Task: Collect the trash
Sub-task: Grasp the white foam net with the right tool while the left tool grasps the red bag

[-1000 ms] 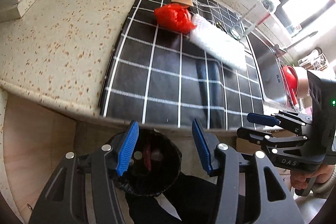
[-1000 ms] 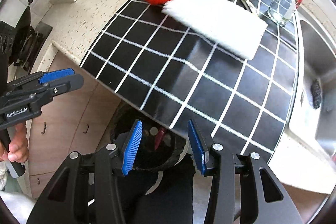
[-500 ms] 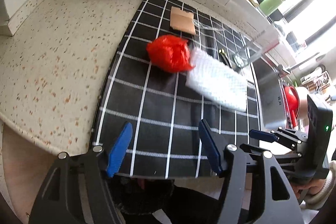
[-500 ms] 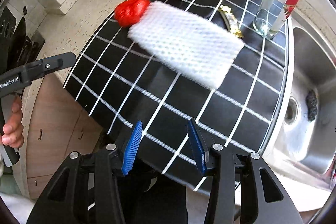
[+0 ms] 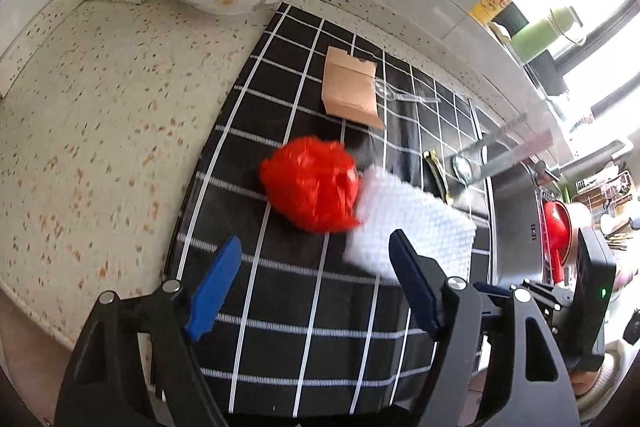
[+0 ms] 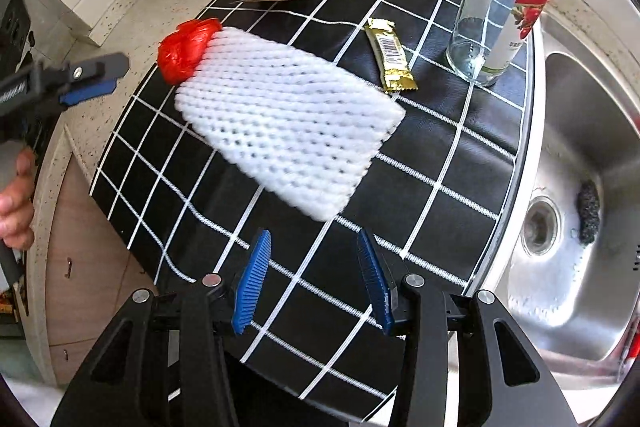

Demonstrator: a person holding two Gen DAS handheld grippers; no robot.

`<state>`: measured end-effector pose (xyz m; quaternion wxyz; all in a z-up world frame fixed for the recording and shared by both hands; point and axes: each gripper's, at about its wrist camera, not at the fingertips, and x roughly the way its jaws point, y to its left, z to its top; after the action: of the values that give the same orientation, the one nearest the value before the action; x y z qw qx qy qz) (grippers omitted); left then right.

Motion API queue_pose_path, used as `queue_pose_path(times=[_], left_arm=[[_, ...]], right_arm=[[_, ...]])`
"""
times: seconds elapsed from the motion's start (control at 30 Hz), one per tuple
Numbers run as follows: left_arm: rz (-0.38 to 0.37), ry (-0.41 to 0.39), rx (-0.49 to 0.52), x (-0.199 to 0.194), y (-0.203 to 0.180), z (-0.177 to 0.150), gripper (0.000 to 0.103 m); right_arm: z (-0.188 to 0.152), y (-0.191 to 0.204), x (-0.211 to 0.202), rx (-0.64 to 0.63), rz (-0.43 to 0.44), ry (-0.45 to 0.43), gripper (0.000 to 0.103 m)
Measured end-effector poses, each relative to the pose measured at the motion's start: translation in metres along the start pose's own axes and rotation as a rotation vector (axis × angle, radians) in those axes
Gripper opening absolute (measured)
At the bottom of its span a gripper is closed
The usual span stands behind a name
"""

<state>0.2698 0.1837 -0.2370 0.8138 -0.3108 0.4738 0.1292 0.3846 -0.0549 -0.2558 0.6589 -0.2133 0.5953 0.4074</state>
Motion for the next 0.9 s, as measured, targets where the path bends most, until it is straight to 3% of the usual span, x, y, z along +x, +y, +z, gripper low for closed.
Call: queue_pose_path(times=[0.37, 0.57, 0.8, 0.9], left_arm=[[0.006, 0.023, -0.025, 0.035, -0.001, 0.035, 0.078], [-0.01, 0.04, -0.061, 0.049, 0.003, 0.041, 0.078], [-0.009, 0.066, -0.073, 0.062, -0.001, 0.042, 0.078], [-0.012, 0.07, -0.069, 0.065, -0.003, 0.042, 0.067]], right_arm=[[0.016, -0.02, 0.01, -0.01, 0.053, -0.004, 0.043], [0.016, -0.028, 0.013, 0.006, 0.134, -0.013, 0.04], [0.015, -0.024, 0.018, -0.016, 0.152, -0.004, 0.023], [0.016, -0.022, 0.019, -0.018, 0.163, -0.01, 0.015]])
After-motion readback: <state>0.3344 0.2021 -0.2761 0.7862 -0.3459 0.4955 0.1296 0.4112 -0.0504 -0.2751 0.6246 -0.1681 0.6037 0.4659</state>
